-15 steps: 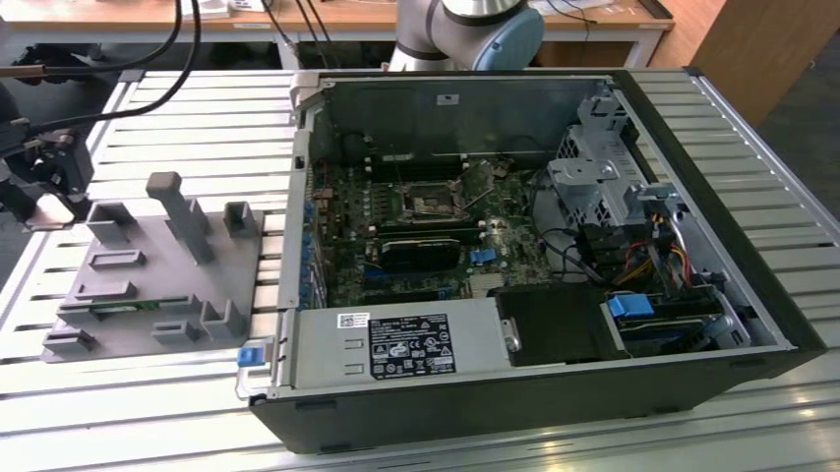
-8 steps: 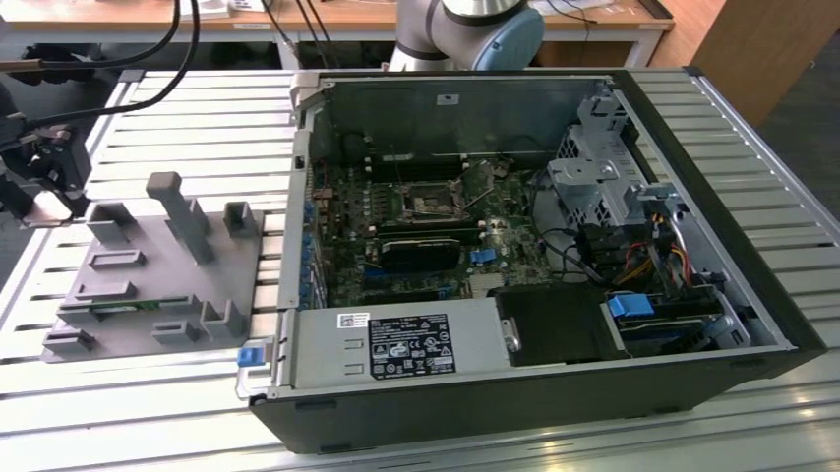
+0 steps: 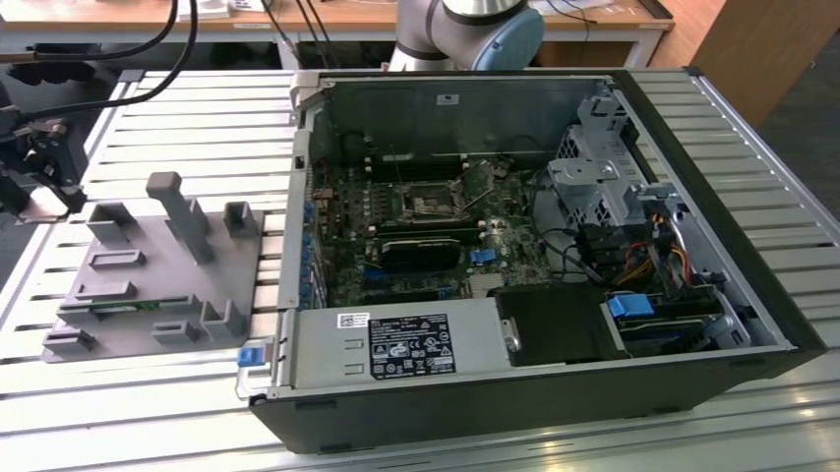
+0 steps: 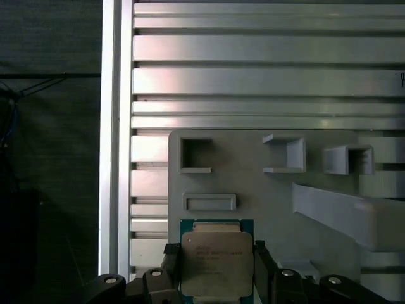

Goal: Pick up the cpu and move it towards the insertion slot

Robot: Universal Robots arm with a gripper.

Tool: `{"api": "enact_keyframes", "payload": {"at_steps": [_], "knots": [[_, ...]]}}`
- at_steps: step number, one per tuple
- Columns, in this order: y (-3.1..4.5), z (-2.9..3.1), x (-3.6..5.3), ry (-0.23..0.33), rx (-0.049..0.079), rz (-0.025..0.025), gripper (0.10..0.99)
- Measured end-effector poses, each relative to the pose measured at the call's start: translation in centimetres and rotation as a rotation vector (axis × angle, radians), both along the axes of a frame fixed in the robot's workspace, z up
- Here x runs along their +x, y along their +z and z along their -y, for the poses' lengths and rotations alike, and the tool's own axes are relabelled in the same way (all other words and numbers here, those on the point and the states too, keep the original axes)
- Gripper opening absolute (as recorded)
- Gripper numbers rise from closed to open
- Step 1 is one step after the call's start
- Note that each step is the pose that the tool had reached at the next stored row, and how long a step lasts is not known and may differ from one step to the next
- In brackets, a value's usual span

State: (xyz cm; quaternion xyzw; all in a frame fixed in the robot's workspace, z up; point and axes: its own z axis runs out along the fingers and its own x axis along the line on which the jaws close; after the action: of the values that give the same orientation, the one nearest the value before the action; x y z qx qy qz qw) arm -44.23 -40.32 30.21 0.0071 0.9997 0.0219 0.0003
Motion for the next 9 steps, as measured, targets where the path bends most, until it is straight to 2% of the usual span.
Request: {"api": "enact_keyframes", "payload": {"at_steps": [9], "knots": [[0.69, -0.03, 0.00, 0.000, 0.000, 0.0001, 0.545]]}}
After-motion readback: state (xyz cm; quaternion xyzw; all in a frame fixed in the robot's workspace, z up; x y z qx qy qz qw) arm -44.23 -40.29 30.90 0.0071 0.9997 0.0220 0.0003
